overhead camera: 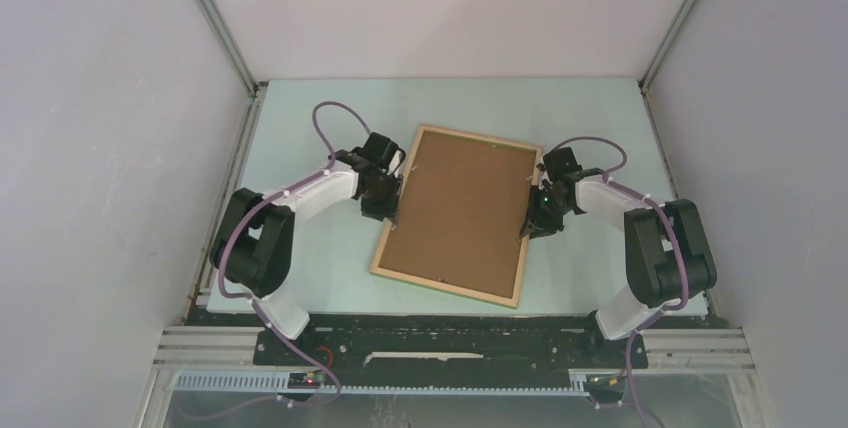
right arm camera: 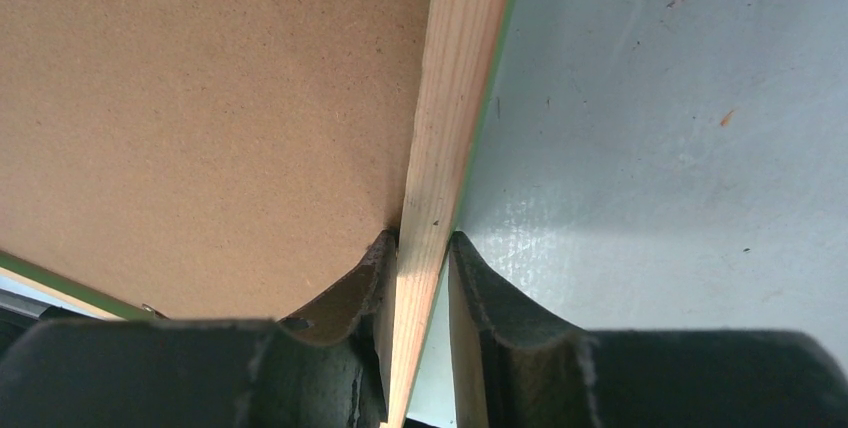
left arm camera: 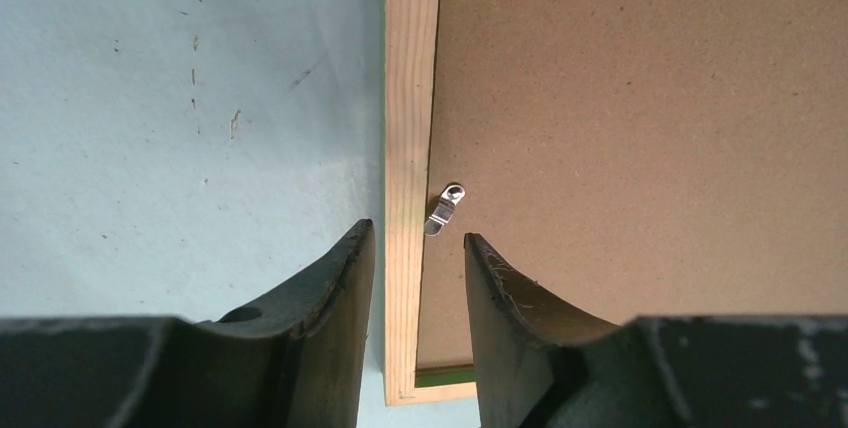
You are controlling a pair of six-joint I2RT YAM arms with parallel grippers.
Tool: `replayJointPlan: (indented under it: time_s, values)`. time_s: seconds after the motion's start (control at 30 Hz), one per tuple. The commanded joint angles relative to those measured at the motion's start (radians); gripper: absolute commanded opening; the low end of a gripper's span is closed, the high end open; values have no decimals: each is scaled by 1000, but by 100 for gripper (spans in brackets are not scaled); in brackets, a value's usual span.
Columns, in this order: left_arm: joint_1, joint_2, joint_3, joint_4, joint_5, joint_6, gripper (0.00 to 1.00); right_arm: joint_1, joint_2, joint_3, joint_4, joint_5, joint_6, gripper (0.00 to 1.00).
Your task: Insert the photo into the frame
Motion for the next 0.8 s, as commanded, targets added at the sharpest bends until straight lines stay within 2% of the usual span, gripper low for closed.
replayJointPlan:
  time_s: [0.0, 0.5, 0.77]
  values:
    - [3, 24, -10, 5, -6, -4, 33, 12, -12, 25, 46, 12, -21, 30]
    - [-12, 63, 1, -13, -46, -14, 23, 21, 1, 35, 38, 12, -22, 30]
    - [-26, 111, 28, -43, -131, -31, 20, 24, -2, 34, 43, 2, -24, 30]
